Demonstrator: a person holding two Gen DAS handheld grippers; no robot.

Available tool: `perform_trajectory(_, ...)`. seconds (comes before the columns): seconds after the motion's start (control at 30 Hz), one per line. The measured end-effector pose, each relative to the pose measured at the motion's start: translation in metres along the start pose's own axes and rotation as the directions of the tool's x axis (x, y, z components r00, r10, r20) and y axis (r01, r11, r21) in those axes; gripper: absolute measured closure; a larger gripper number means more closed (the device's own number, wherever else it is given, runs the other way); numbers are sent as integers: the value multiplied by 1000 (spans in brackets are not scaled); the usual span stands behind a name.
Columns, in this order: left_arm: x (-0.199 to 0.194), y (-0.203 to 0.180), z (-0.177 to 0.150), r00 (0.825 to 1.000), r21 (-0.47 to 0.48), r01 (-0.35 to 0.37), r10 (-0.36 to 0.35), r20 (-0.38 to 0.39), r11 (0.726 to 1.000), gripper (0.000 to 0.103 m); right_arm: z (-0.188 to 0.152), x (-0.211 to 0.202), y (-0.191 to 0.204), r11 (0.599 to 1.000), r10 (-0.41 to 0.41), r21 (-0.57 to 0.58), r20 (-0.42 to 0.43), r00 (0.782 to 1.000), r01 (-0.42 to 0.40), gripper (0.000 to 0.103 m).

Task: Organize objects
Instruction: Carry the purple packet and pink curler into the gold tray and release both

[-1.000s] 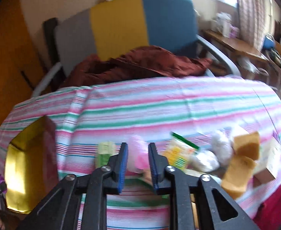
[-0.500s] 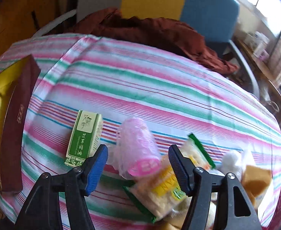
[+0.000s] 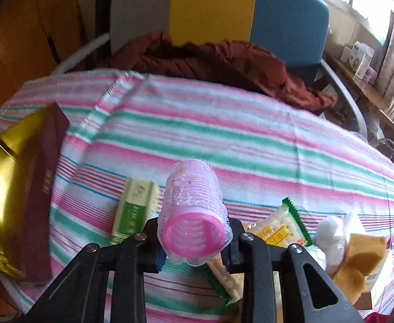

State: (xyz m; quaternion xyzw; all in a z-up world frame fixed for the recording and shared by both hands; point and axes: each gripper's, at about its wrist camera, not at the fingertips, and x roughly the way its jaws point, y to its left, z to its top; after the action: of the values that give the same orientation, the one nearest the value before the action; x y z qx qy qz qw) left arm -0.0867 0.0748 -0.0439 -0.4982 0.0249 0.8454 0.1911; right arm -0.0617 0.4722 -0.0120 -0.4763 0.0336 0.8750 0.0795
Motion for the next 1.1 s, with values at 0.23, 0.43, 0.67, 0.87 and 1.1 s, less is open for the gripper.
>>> perform_trajectory(0.23, -7, 15, -11, 1000, -35, -20, 21, 17, 999, 65, 20, -39, 100, 959, 254, -137, 40, 966, -246, 73)
perform_trajectory(0.43, -33, 32, -19, 996, -82, -3, 10, 83, 997, 40, -9, -24, 218, 865, 409, -269, -108, 906, -423, 73)
perform_trajectory(0.67, -65, 65, -24, 983, -178, -29, 61, 174, 984, 28, -47, -5, 303, 744, 553, -264, -273, 787, -614, 59)
perform_trajectory(0.87, -76, 86, -34, 975, -252, -43, 95, 199, 967, 28, -60, -9, 310, 719, 592, -225, -298, 749, -658, 59)
perform_trajectory(1.1, -87, 69, -37, 958, -219, -90, 144, 248, 972, 18, -68, -37, 283, 810, 503, -242, -183, 845, -534, 50)
